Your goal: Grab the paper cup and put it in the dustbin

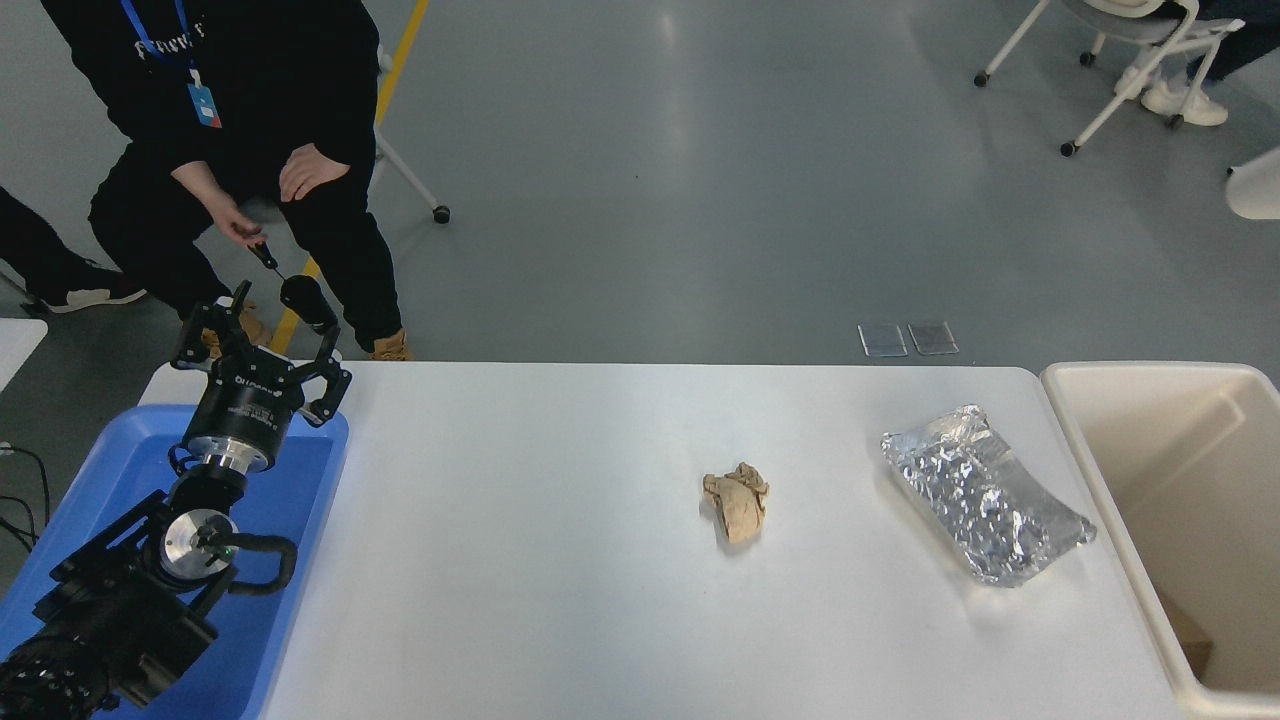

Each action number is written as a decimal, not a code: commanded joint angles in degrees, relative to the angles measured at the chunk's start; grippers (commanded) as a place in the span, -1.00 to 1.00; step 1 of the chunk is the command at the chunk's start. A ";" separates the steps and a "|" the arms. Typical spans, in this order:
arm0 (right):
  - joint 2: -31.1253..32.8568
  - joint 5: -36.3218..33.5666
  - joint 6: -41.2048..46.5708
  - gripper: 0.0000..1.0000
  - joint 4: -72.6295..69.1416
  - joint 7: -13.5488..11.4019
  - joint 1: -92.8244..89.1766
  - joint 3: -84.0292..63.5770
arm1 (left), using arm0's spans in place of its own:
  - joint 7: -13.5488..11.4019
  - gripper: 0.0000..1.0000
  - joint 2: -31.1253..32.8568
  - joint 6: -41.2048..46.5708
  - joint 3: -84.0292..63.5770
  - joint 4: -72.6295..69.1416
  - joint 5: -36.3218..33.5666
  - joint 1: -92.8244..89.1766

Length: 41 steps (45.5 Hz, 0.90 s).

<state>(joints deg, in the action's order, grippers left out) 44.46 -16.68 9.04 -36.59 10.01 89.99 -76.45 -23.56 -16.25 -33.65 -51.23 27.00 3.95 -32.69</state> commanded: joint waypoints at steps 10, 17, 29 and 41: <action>-4.03 -11.97 -16.33 -1.00 9.60 -2.89 -31.35 17.72 | 0.00 0.98 -0.01 -0.01 -0.01 -0.02 0.00 0.00; -7.98 -13.64 -17.82 -1.00 15.76 -2.89 -42.61 29.68 | 0.00 0.98 -0.01 -0.01 -0.01 -0.02 0.00 0.00; -12.64 -13.73 -18.26 -1.00 18.31 -2.89 -49.91 36.63 | 0.00 0.98 -0.01 -0.01 -0.01 0.07 0.00 0.00; -14.23 -13.64 -19.23 -1.00 18.31 -2.80 -51.75 38.04 | 0.00 0.98 -0.01 -0.01 -0.01 -0.02 0.00 0.00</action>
<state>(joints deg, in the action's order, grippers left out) 32.40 -30.07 -9.23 -19.26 7.20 41.54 -41.35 -23.56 -16.27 -33.67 -51.25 27.01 3.97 -32.70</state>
